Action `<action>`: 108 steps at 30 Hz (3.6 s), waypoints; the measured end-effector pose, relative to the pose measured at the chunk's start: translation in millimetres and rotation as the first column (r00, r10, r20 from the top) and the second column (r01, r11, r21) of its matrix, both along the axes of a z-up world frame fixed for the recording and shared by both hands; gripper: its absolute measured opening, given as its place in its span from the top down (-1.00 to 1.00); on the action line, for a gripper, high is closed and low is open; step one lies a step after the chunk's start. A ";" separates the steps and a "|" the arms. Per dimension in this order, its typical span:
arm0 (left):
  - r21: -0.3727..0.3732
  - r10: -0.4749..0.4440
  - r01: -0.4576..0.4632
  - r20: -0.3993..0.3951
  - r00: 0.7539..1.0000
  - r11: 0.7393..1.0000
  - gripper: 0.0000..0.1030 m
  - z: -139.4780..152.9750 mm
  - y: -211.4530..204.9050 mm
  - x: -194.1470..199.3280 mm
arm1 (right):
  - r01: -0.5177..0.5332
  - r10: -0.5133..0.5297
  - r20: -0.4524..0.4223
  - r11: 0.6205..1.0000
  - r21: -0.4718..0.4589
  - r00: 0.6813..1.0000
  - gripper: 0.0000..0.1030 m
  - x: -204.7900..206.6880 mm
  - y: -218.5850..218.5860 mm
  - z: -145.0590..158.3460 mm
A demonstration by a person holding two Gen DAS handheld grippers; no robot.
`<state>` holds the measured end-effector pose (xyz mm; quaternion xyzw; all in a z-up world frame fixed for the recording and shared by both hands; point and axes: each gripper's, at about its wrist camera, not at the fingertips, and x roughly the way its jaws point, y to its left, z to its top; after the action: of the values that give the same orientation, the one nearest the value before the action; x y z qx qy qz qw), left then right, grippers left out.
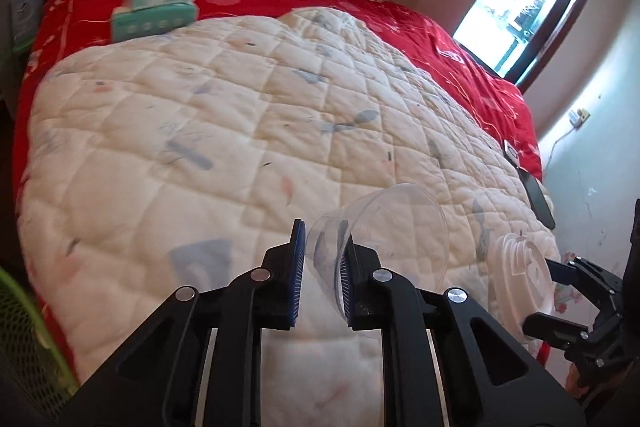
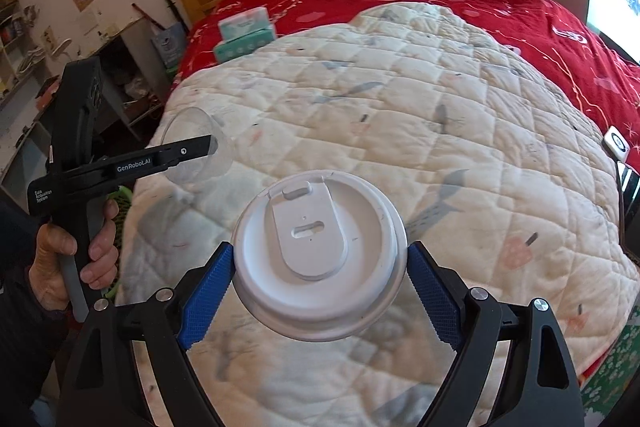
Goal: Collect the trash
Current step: 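Carry the clear cup to the wastebasket and open the left tool, then carry the white cup lid over the wastebasket and open the right tool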
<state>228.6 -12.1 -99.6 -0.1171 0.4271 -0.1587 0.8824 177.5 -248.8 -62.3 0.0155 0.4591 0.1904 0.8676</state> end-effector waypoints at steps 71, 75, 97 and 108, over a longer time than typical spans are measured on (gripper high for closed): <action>0.143 0.720 -0.710 -0.027 0.693 0.689 -0.17 -6.6 311.3 -279.6 | -0.509 0.516 -0.057 0.854 0.107 0.854 -0.62 -58.3 339.3 -8.0; 0.132 0.736 -0.728 -0.029 0.676 0.673 -0.19 -7.0 317.1 -287.6 | -0.522 0.531 -0.070 0.846 0.110 0.845 -0.62 -60.2 361.8 -14.4; 0.118 0.740 -0.735 -0.002 0.672 0.668 -0.31 4.4 310.6 -300.9 | -0.520 0.534 -0.079 0.842 0.143 0.842 -0.69 -61.7 395.6 -32.4; 0.136 0.692 -0.692 0.053 0.720 0.709 -0.44 27.7 274.2 -288.0 | -0.458 0.461 -0.020 0.886 0.079 0.887 -0.70 -67.3 330.7 -1.3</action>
<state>-59.5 262.1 -72.0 -0.2036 0.3636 0.2150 0.8833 110.2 81.9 -63.6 -0.0588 0.4590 0.4062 0.7879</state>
